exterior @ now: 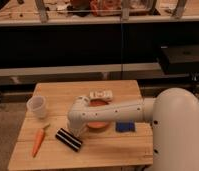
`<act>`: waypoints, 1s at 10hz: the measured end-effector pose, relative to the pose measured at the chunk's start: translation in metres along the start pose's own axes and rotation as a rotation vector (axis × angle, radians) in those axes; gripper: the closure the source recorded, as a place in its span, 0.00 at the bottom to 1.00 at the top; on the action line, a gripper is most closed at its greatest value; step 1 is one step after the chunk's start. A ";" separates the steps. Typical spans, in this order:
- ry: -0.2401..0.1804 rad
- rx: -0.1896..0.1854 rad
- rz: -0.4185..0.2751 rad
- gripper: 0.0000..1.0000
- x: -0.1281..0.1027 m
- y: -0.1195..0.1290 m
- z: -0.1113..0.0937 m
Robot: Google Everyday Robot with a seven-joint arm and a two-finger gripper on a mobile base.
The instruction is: Push the eraser across the table
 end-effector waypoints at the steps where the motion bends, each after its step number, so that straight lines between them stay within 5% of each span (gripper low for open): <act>1: 0.000 -0.003 -0.002 1.00 0.000 0.000 0.000; 10: -0.003 -0.005 -0.017 1.00 -0.002 -0.005 0.002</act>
